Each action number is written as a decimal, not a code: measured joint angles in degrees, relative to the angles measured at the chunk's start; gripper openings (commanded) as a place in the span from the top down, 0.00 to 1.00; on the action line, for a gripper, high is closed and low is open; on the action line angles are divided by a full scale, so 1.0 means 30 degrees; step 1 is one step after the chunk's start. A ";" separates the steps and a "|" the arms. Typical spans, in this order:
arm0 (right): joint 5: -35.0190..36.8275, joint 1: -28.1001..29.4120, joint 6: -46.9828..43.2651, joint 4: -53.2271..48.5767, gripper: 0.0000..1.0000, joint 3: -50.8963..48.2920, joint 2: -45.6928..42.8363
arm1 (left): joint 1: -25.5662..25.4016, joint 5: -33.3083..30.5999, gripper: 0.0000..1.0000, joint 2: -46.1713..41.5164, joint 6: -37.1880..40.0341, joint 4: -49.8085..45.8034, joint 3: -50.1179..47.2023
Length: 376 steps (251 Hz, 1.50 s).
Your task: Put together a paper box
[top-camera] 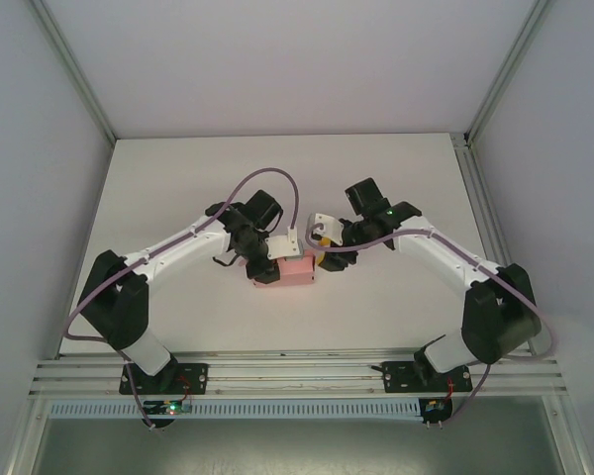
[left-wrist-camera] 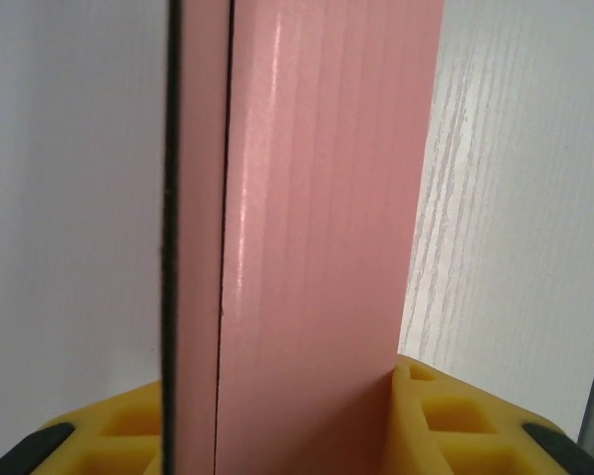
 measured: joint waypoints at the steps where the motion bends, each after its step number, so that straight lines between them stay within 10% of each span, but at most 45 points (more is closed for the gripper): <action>1: -0.0015 0.0000 -0.0029 0.0000 0.58 0.0029 0.0036 | 0.0000 0.0000 0.64 0.0007 0.0000 -0.0007 0.0000; 44: -0.0073 0.0226 -0.0576 -0.0772 0.82 0.1333 0.0838 | 0.0000 -0.0182 0.64 0.0073 -0.0044 -0.0262 0.0015; 175: 0.1348 0.1275 0.0415 -0.1770 0.80 0.1450 0.0896 | 0.0000 -0.0277 0.64 0.0073 -0.0131 -0.0583 0.0044; 250: 0.2346 0.1464 0.2302 -0.0656 0.97 0.0874 0.0386 | 0.0000 -0.0284 0.64 0.0073 -0.0619 -0.0342 0.0051; 376: 0.6142 0.3373 2.1719 0.7599 1.00 -0.3016 -0.0998 | 0.0124 -0.0801 0.63 0.1078 -0.4473 -0.0685 0.1005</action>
